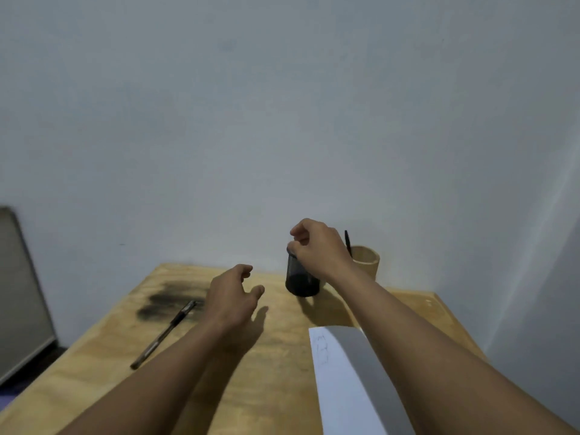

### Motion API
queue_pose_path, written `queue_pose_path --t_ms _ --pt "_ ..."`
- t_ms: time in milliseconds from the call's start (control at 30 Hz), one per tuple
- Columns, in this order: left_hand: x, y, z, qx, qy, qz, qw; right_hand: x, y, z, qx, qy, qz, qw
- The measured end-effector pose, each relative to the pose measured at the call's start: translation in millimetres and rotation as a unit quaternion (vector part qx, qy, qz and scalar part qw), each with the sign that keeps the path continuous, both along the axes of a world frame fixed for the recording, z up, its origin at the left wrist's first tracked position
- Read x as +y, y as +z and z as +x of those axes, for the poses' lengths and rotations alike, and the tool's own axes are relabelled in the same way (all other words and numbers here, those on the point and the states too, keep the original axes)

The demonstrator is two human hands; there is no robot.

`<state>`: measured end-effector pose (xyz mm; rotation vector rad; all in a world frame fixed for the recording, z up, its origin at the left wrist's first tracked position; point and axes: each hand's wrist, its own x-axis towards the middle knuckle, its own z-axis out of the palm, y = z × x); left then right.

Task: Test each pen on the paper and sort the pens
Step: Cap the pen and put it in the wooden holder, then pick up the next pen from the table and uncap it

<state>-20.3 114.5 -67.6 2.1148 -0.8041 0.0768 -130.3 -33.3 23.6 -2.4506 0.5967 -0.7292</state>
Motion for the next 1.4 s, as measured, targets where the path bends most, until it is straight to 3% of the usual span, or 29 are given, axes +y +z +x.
queue_pose_path --t_ms 200,400,600,800,1100,1267,1400 --pt "90.3 -4.8 -2.7 -0.071 0.076 0.071 0.992 62.0 -21.7 30.0 0.095 0.103 -0.055 0.989" --pt "145.8 -11.5 -6.6 -0.052 0.139 0.123 0.981 119.1 -57.2 64.9 0.176 0.177 -0.093 0.964" --pt "171.9 -33.8 -13.3 -0.1 0.15 0.124 0.976 143.4 -87.6 86.7 0.223 0.234 -0.115 0.939" --pt "173.7 -29.4 -8.8 -0.131 0.184 0.111 0.968 150.6 -96.7 85.4 0.176 0.215 -0.168 0.946" --pt "152.3 3.3 1.5 -0.124 0.129 -0.008 0.984 133.7 -84.6 45.8 0.11 0.146 -0.196 0.963" --pt "115.0 19.6 -14.0 -0.054 0.114 -0.095 0.988 111.4 -71.5 10.4 0.06 0.082 -0.074 0.992" --pt "75.6 16.7 -37.8 -0.003 0.026 -0.077 0.997 87.9 -53.9 -19.6 -0.002 0.036 0.037 0.999"
